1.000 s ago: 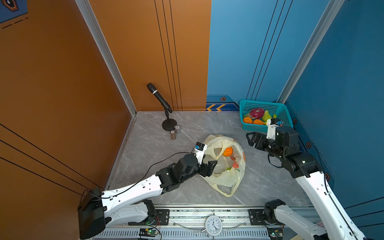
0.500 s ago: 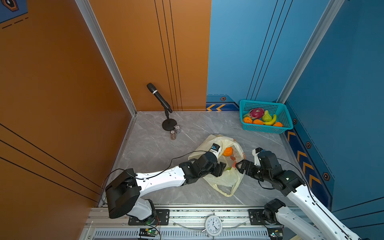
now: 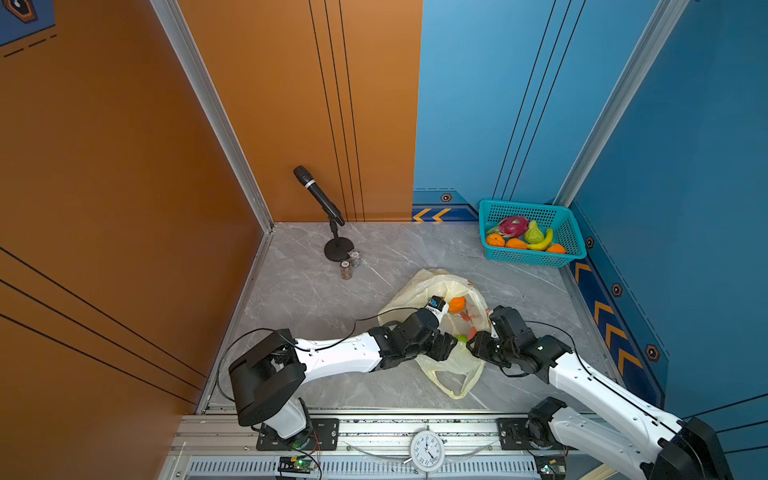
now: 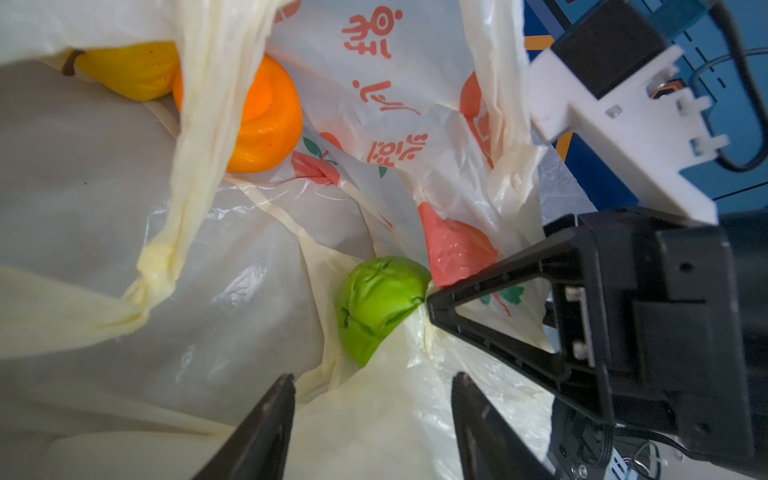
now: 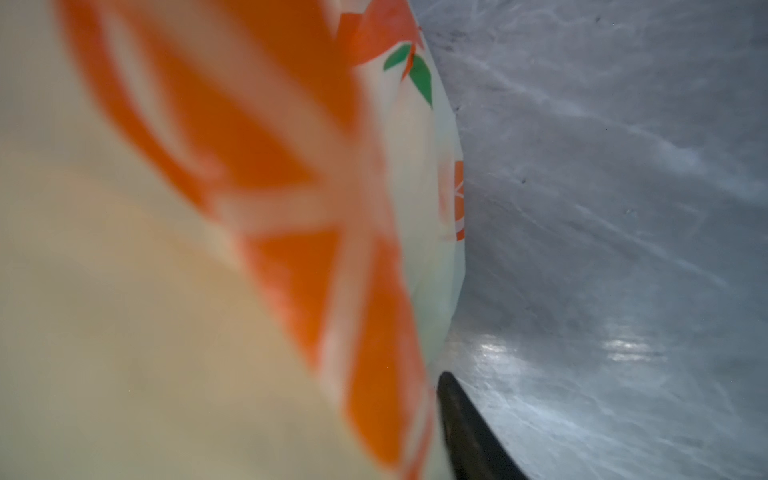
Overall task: Untie the knot of the plastic bag and take out the fruit
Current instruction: 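Reach the left gripper to the green fruit while the right holds the bag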
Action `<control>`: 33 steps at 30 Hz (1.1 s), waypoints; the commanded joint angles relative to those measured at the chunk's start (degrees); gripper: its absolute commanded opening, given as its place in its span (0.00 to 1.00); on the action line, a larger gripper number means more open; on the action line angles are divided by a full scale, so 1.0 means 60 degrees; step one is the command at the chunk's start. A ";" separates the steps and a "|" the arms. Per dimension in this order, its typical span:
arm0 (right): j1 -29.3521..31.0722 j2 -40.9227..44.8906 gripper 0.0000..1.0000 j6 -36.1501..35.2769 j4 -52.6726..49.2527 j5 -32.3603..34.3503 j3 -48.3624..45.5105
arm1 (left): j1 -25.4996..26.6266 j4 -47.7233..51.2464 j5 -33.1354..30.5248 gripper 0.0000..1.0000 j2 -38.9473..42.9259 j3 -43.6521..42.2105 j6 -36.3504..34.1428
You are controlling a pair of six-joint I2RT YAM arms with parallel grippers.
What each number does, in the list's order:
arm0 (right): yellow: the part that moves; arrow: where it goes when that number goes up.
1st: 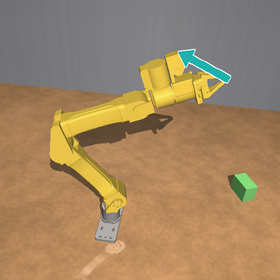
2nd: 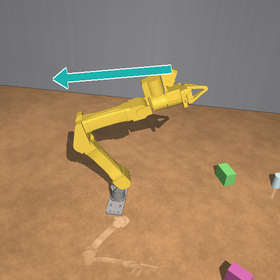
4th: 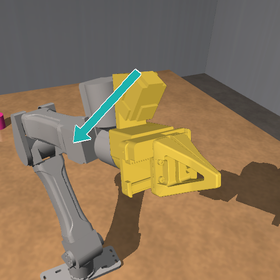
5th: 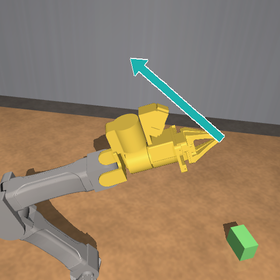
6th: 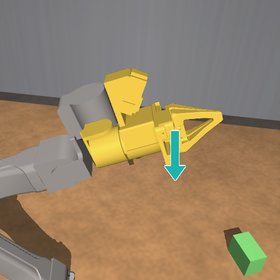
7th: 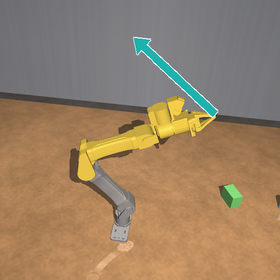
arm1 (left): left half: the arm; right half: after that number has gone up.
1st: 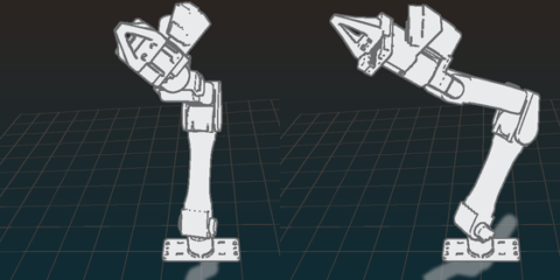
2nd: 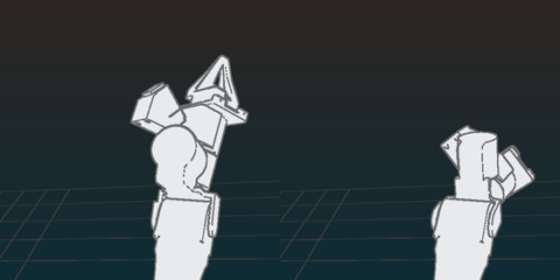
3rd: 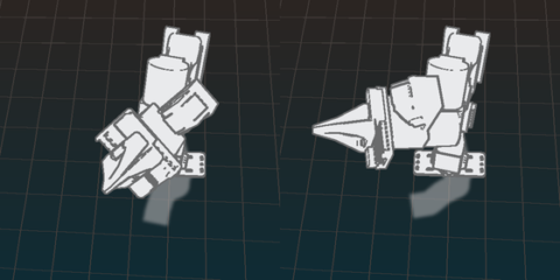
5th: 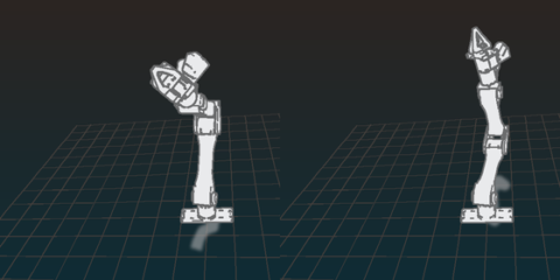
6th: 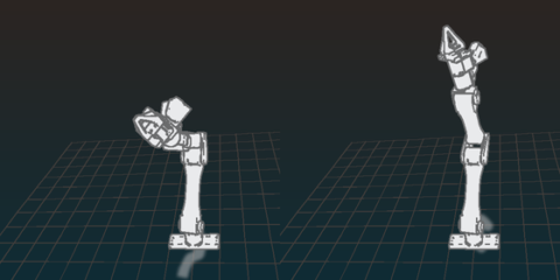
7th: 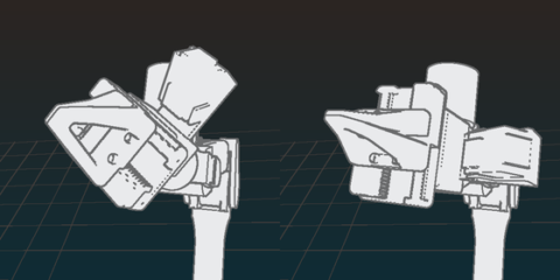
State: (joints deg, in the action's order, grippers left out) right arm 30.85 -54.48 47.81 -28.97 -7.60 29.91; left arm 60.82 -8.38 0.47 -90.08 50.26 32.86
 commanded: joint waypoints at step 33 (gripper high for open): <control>0.0761 0.1114 0.20 0.0378 -0.1148 0.0552 -0.1440 | -0.0093 -0.0258 0.1420 0.72 -0.2664 0.2236 -0.0885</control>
State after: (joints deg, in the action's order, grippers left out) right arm 35.35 -48.14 49.12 -35.09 -5.74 22.26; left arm 60.64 -10.00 4.67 -103.63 61.65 28.29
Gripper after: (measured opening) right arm 0.198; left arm 0.716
